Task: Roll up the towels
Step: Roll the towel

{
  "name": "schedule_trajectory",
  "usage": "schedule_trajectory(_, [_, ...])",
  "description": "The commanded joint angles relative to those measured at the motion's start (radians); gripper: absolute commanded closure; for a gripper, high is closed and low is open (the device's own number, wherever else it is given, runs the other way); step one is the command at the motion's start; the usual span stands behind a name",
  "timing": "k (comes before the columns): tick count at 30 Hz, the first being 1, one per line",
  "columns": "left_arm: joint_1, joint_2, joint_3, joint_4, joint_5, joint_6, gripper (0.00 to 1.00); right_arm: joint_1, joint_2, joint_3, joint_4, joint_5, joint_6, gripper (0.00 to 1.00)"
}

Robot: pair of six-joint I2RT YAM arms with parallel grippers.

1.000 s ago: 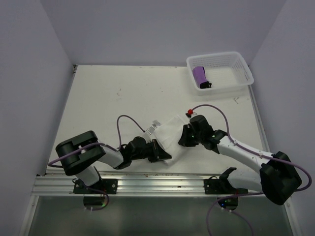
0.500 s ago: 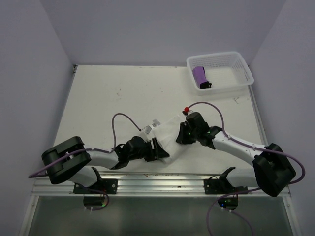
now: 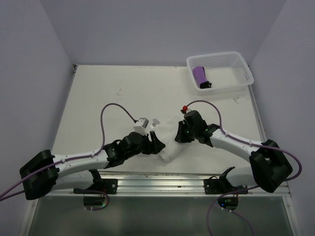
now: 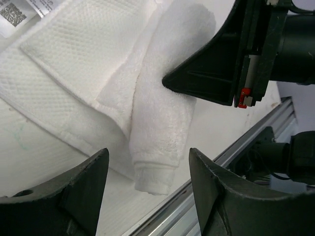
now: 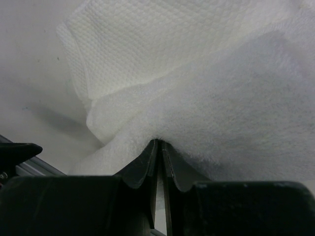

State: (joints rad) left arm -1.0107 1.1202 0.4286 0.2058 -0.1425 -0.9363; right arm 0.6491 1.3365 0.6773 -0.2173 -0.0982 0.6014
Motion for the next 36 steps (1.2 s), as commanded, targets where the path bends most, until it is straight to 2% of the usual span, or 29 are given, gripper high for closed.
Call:
schedule_trajectory(1, [-0.069, 0.042, 0.12, -0.103, -0.144, 0.168, 0.32, -0.003, 0.062, -0.015, -0.094, 0.094, -0.046, 0.87])
schedule_trajectory(2, [-0.133, 0.062, 0.192, -0.162, -0.239, 0.188, 0.32, -0.002, 0.066, -0.012, -0.097, 0.094, -0.045, 0.87])
schedule_trajectory(5, [-0.251, 0.136, 0.3, -0.251, -0.351, 0.254, 0.31, -0.003, 0.082, 0.013, -0.119, 0.094, -0.045, 0.87])
schedule_trajectory(8, [-0.316, 0.188, 0.353, -0.275, -0.458, 0.303, 0.31, -0.003, 0.099, 0.037, -0.131, 0.083, -0.046, 0.87])
schedule_trajectory(12, [-0.365, 0.248, 0.394, -0.29, -0.525, 0.37, 0.3, -0.003, 0.119, 0.057, -0.137, 0.074, -0.055, 0.86])
schedule_trajectory(17, [-0.405, 0.308, 0.421, -0.342, -0.607, 0.383, 0.27, -0.003, 0.138, 0.074, -0.136, 0.054, -0.061, 0.86])
schedule_trajectory(27, [-0.448, 0.449, 0.458, -0.339, -0.675, 0.427, 0.25, -0.003, 0.156, 0.091, -0.142, 0.028, -0.074, 0.86])
schedule_trajectory(36, [-0.45, 0.489, 0.389, -0.255, -0.641, 0.433, 0.24, -0.003, 0.158, 0.11, -0.166, 0.019, -0.08, 0.85])
